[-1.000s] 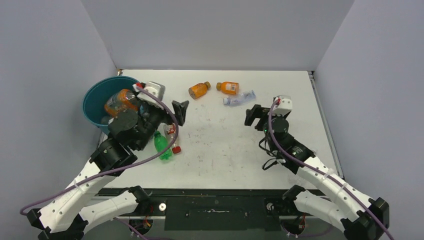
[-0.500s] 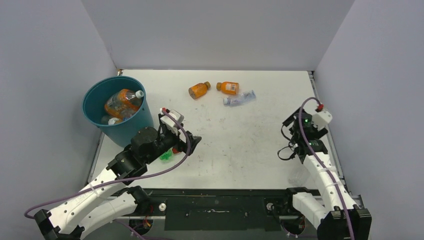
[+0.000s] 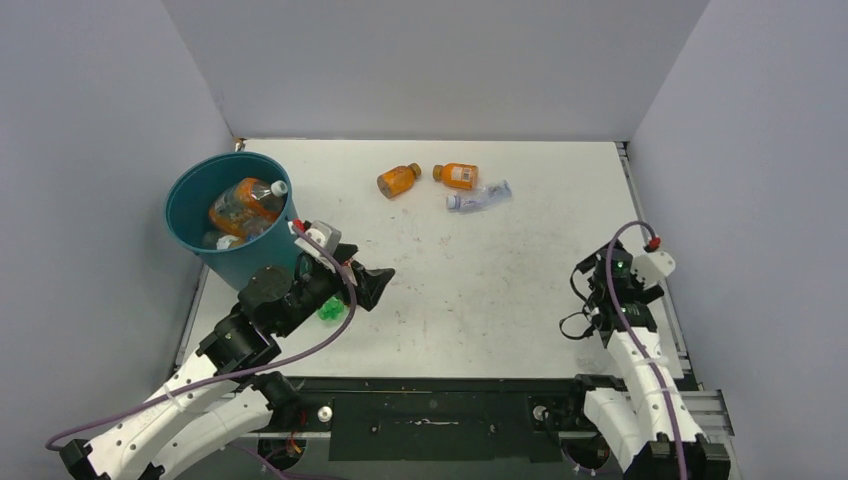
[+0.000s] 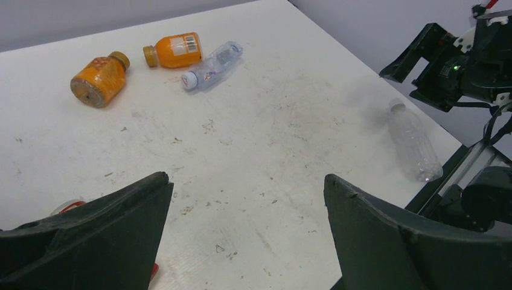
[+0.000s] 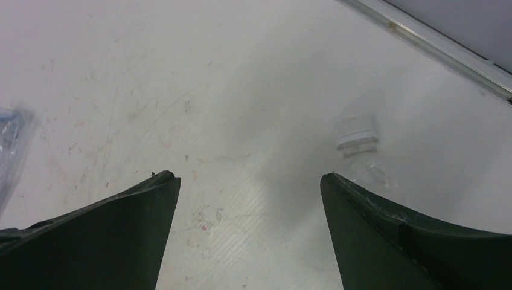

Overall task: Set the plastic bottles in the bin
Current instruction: Pick up the plastic bottle from the corner of the board.

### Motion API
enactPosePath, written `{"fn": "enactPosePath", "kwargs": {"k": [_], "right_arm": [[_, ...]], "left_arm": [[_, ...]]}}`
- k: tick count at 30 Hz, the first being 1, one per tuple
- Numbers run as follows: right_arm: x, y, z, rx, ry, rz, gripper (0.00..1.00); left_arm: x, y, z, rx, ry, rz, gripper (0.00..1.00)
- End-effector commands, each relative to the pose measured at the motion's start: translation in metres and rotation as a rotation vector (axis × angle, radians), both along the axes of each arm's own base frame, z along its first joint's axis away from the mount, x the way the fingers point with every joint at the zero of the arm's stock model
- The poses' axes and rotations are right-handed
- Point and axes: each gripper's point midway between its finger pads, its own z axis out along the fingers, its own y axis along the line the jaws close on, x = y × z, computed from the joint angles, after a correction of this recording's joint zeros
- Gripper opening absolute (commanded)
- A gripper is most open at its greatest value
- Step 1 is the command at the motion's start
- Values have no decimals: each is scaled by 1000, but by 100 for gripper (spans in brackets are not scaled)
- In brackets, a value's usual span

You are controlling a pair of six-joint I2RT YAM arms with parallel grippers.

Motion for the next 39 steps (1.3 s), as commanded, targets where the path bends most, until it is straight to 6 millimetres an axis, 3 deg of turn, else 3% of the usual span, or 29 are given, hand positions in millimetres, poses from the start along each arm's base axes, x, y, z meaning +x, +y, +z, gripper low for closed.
{"fn": "enactPosePath", "kwargs": {"k": [1,2,5,12,16,17,20,22,25,29,31,36,39], "right_arm": [[43,42,28,-99,16,185,90],[49,68,30,-158,43,253,90],[63,108,30,-270,78,309,90],[113,191,4,-111,-40,525,90],[157,212,-8,-10,-54,577,90],[168,213,-19,-1,-24,578,90],[186,216,-15,-25,0,564,90],[186,198,-11,-54,24,496,90],[165,138,-14,-12,75,359,90],[112,37,-4,25,103,135,90],[84,0,6,17,117,50,90],[21,-59,20,-62,267,-144,90],[-7,-77,16,-5,322,-206,90]], "left_arm": [[5,3,18,-52,-70,34,96],[6,0,15,-46,-63,26,96],[7,-10,4,-14,-29,-9,96],[13,-22,-16,55,3,-33,96],[17,-19,-18,73,-41,-22,96],[18,-18,-19,73,-43,-15,96],[18,-16,-22,79,-45,-7,96],[19,-15,-24,84,-44,1,96],[22,-10,-23,81,-38,36,96],[26,-1,-19,60,-15,101,96],[28,1,-18,54,3,124,96],[23,-3,-8,10,15,92,96],[18,-5,-1,-26,6,62,96]]}}
